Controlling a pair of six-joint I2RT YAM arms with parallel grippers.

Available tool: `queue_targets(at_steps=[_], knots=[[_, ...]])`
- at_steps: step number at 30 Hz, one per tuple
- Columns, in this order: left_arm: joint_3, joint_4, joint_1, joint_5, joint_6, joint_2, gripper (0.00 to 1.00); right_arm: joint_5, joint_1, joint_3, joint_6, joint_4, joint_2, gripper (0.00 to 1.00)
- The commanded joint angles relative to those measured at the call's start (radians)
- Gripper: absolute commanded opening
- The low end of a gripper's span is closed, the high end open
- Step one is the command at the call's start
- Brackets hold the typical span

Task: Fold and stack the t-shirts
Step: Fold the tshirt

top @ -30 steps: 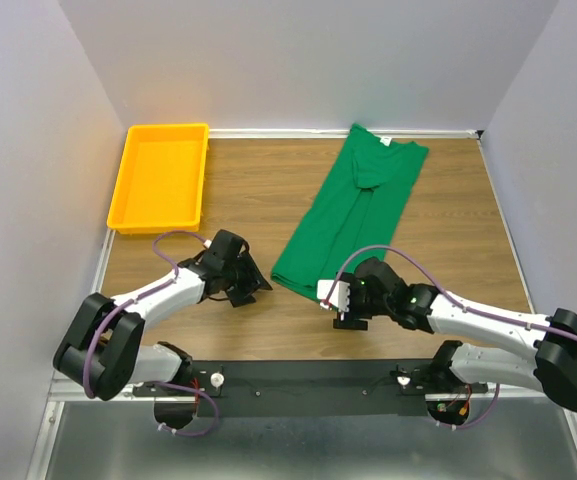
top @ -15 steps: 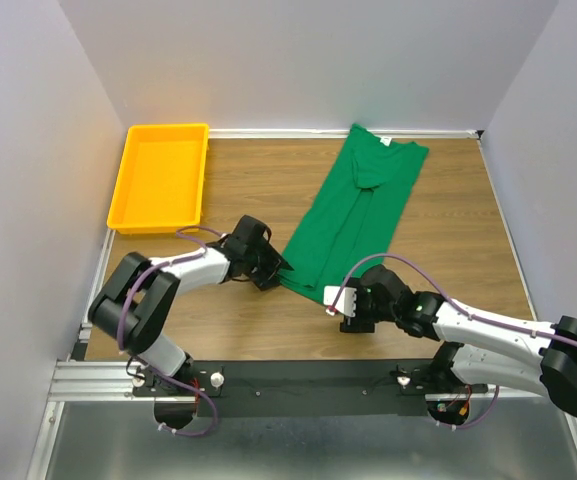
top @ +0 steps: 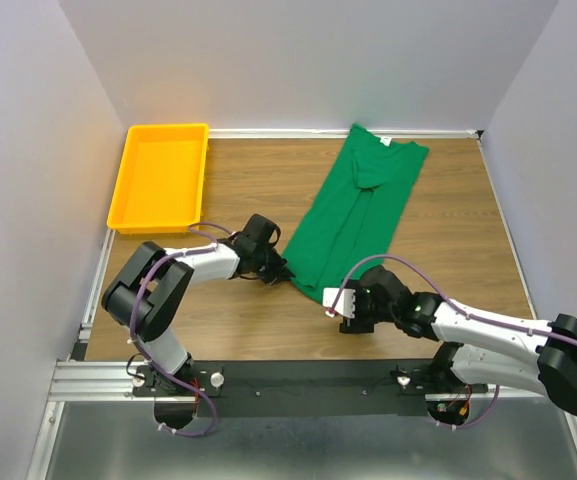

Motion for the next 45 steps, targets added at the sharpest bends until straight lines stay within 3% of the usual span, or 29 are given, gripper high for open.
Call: queue_targets(at_steps=[1, 8, 12, 15, 16, 18, 19, 20, 26, 30, 36, 40, 45], knots=[[-0.004, -0.156, -0.011, -0.142, 0.093, -0.024, 0.00, -0.059, 0.006, 0.002, -0.003, 0.045, 0.031, 0.78], [0.008, -0.162, -0.011, -0.129, 0.141, -0.063, 0.00, -0.027, 0.010, -0.024, 0.019, 0.122, 0.100, 0.73], [-0.036, -0.131, -0.011, -0.103, 0.154, -0.086, 0.00, -0.003, 0.010, -0.039, 0.045, 0.130, 0.109, 0.60], [-0.042, -0.111, -0.011, -0.092, 0.160, -0.092, 0.00, -0.019, 0.010, -0.045, 0.045, 0.102, 0.106, 0.40], [-0.039, -0.110, -0.011, -0.089, 0.168, -0.093, 0.00, -0.029, 0.010, -0.041, 0.045, 0.090, 0.099, 0.25], [-0.021, -0.108, -0.011, -0.084, 0.177, -0.090, 0.00, -0.061, 0.010, -0.015, 0.048, 0.055, 0.091, 0.14], [-0.012, -0.108, -0.011, -0.083, 0.188, -0.093, 0.00, -0.075, 0.010, 0.001, 0.068, 0.046, 0.085, 0.03], [0.013, -0.108, -0.011, -0.081, 0.193, -0.093, 0.00, -0.085, 0.010, 0.016, 0.080, 0.029, 0.077, 0.01], [0.184, -0.126, -0.011, -0.047, 0.255, -0.084, 0.00, -0.110, 0.007, 0.161, 0.245, -0.034, 0.004, 0.01], [0.351, -0.159, -0.011, -0.011, 0.318, 0.014, 0.00, -0.079, -0.034, 0.220, 0.342, -0.048, -0.038, 0.01], [0.667, -0.263, 0.002, -0.012, 0.374, 0.184, 0.00, -0.144, -0.336, 0.269, 0.381, -0.054, 0.002, 0.01], [0.871, -0.318, 0.031, -0.011, 0.400, 0.355, 0.00, -0.220, -0.584, 0.339, 0.330, -0.053, 0.165, 0.01], [1.139, -0.323, 0.068, 0.052, 0.411, 0.531, 0.00, -0.361, -0.746, 0.468, 0.260, -0.056, 0.362, 0.01]])
